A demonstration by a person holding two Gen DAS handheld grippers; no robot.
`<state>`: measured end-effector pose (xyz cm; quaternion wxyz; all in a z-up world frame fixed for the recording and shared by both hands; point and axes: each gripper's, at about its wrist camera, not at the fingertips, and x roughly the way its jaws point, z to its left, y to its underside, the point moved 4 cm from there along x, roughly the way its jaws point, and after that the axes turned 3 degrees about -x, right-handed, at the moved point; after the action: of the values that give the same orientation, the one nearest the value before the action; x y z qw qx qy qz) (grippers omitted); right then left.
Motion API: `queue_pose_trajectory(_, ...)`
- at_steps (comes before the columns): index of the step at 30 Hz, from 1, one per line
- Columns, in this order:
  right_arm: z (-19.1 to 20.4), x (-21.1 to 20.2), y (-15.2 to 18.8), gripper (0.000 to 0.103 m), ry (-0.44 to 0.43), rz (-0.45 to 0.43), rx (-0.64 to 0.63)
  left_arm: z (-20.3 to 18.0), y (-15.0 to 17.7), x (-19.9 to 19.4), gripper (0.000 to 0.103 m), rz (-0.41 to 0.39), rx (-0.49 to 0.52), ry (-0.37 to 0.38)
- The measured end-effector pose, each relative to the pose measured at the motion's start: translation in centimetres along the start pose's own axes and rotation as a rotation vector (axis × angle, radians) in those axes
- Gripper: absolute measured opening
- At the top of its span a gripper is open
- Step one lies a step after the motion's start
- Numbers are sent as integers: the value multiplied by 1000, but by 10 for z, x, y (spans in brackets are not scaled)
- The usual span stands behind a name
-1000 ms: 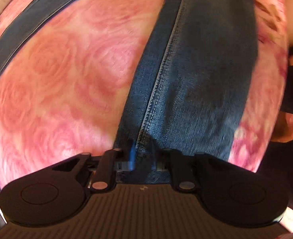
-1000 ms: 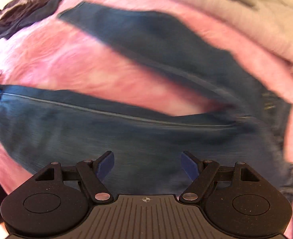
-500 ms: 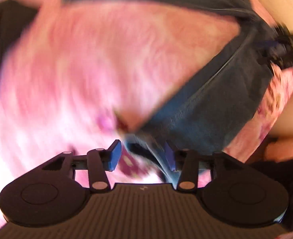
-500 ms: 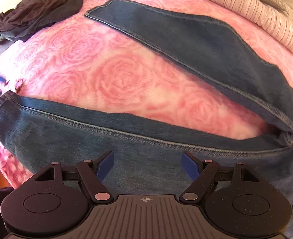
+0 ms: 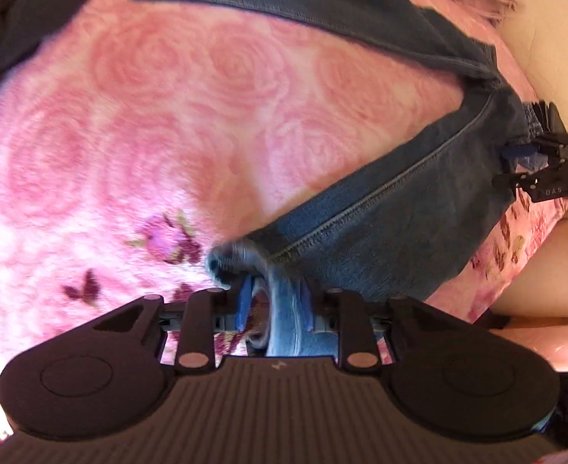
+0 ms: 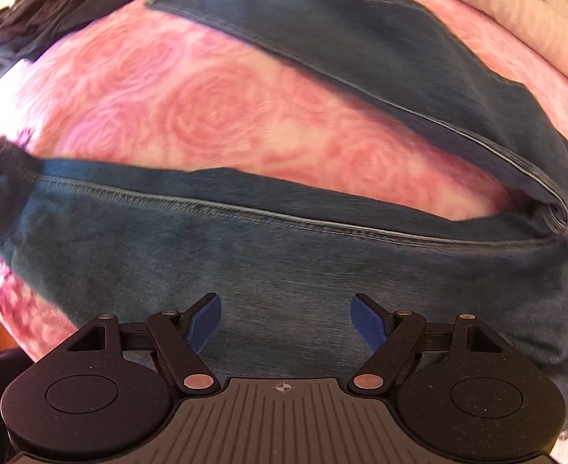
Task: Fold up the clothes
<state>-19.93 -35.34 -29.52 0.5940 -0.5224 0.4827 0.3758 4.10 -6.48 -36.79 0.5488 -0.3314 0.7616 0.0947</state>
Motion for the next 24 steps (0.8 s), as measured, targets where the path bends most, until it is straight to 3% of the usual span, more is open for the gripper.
queue_pose_trajectory(4,1,5,0,77,-15,7,38,8,3,5,25,32,-36,23)
queue_pose_trajectory(7,5,10,0,77,-33,14,52,14,1,8,25,-11,-52,11)
queue_pose_trajectory(13,12,12,3,77,-33,16,27,1,-20,11,25,-105,19,33)
queue_pose_trajectory(19,9,11,6,77,-22,21,35,3,6,36,25,127,-12,48)
queue_pose_trajectory(20,9,11,6,77,-23,20,37,3,8,36,24,120,-22,53)
queue_pose_trajectory(21,8,11,6,77,-23,18,40,4,7,36,22,96,-37,61)
queue_pose_trajectory(23,8,12,7,77,-23,16,43,3,-1,33,0,51,-68,105)
queue_pose_trajectory(24,7,13,7,77,-22,17,46,2,-8,30,0,18,-79,130)
